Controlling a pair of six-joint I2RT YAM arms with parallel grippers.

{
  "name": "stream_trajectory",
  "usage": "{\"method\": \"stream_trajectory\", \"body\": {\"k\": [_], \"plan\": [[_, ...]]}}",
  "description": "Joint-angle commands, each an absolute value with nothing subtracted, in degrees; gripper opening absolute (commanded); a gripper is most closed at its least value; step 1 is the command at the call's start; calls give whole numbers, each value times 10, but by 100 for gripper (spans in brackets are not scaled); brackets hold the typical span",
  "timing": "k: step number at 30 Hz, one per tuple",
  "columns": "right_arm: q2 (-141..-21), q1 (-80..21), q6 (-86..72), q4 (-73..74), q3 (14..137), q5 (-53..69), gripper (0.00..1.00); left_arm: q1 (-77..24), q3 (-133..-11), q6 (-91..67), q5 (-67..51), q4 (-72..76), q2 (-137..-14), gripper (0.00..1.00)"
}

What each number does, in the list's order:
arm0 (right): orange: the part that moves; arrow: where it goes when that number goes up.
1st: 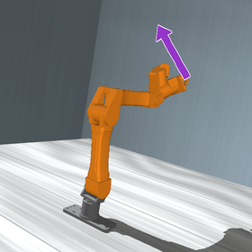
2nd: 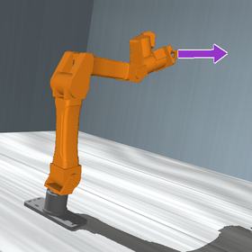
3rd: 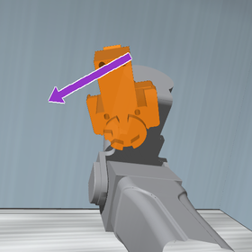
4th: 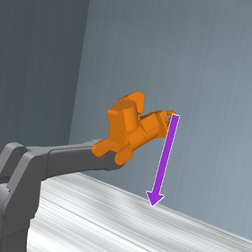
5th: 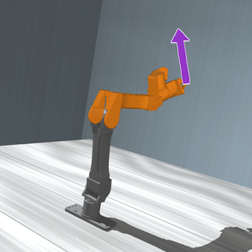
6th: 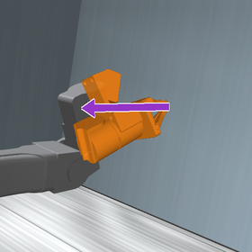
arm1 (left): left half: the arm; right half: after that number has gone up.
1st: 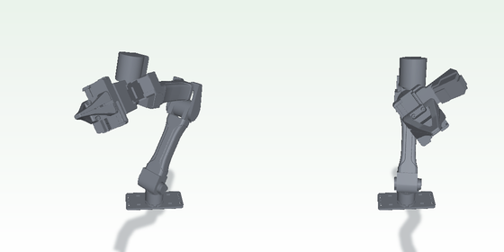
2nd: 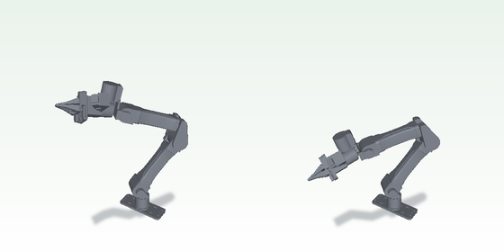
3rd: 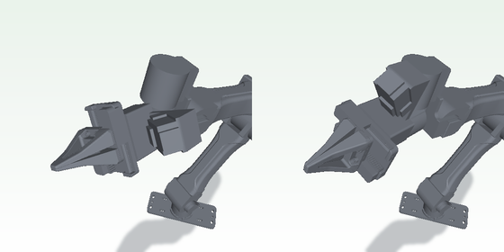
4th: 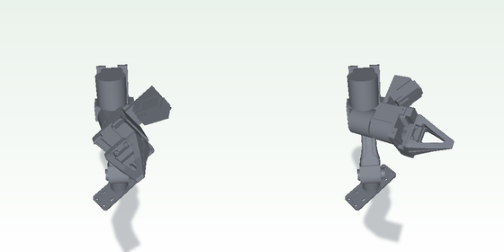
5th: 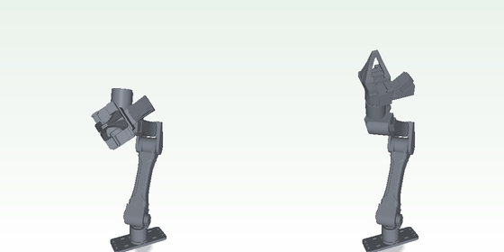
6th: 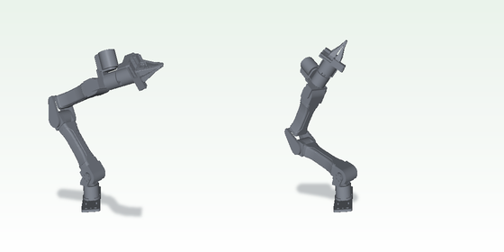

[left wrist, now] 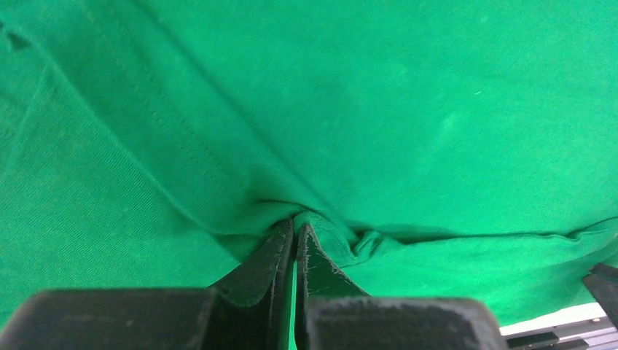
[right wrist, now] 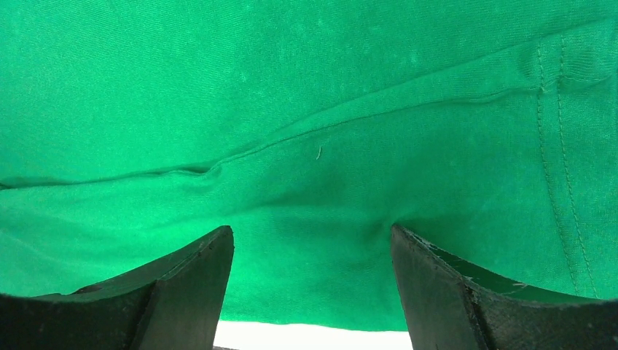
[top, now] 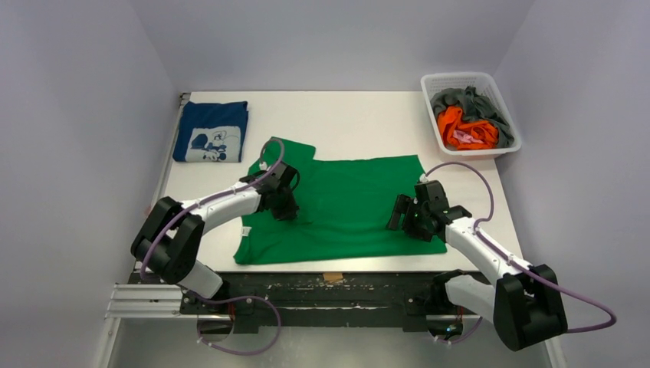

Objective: Fold and stack the t-shirts
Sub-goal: Fold the flattened tshirt in 1/3 of the way

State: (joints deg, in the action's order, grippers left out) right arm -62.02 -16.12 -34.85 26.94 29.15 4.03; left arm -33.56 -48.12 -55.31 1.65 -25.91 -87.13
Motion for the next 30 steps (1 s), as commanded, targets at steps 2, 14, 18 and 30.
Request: {"method": "stream_trajectory", "body": {"k": [2,14,18,30], "plan": [[-623,-160,-336,262,310,17,77,-340,-559,-507,48,-261,-902,0],[-626,-160,-339,266,315,1,77,-351,-715,-397,-4,-300,-999,14],[-627,-160,-339,269,317,3,77,-356,-749,-371,25,-353,-988,43],[-602,-160,-347,251,324,-11,79,-355,-514,-431,31,-283,-768,100]]}}
